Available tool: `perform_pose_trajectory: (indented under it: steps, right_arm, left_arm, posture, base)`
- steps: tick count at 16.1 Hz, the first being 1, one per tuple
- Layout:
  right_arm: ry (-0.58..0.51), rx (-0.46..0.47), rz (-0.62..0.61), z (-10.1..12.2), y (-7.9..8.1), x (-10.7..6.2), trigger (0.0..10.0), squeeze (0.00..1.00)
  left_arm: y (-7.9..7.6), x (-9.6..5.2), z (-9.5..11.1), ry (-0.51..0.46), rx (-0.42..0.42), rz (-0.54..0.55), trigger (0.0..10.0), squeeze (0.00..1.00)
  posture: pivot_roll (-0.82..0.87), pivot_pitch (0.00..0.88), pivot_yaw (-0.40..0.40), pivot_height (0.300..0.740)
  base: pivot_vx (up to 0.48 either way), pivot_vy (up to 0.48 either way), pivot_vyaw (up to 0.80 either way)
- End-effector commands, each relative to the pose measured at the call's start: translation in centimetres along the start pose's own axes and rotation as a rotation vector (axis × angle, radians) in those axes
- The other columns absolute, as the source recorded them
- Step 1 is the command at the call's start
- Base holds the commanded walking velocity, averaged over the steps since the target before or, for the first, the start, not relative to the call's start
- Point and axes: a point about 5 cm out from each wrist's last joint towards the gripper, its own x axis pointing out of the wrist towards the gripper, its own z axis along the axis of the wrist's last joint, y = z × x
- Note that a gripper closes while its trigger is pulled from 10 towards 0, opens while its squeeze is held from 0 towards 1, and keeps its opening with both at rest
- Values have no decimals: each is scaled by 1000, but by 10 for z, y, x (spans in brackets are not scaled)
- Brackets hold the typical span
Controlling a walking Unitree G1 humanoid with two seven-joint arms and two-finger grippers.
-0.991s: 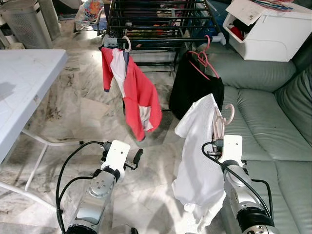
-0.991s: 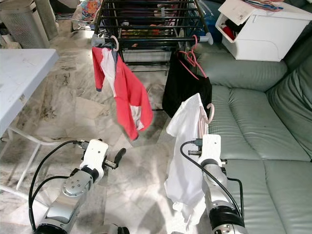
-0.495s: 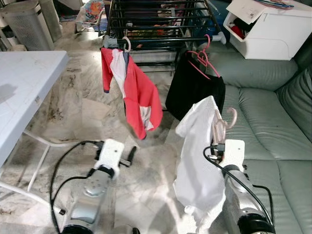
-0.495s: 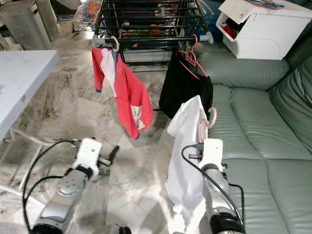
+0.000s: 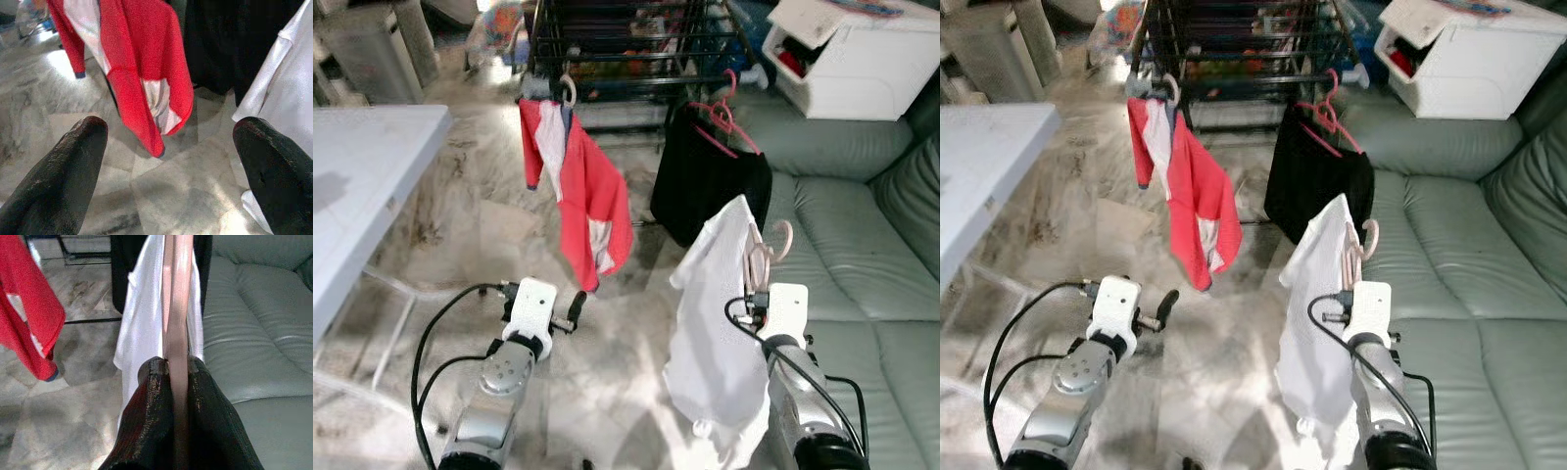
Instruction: Hang hanger
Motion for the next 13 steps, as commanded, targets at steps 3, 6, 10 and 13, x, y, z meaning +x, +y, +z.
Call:
perform_pose_trajectory:
  steps: [3,6,10,13]
  right_arm:
    - [-74,4,5,16,3,3,10000,0]
    - [-76,6,-1,16,3,3,10000,0]
    - [-74,2,-2,17,4,4,10000,0]
    - [-80,-9,6,18,3,3,10000,0]
  left_arm:
    - [5,0,0,3,21,11,10000,0]
    - [1,1,2,-10,37,-14,10000,0]
    - [-4,-1,5,-33,-22,-80,10000,0]
    - [-5,-1,6,-42,-16,-83,10000,0]
  posture:
    - [-13,0,31,740]
    - [-15,0,33,740]
    - [-13,0,28,740]
    - [-15,0,27,740]
  base:
    - [0,480,-775]
    - [0,160,-617]
    - [0,0,-200]
    - [0,0,-267]
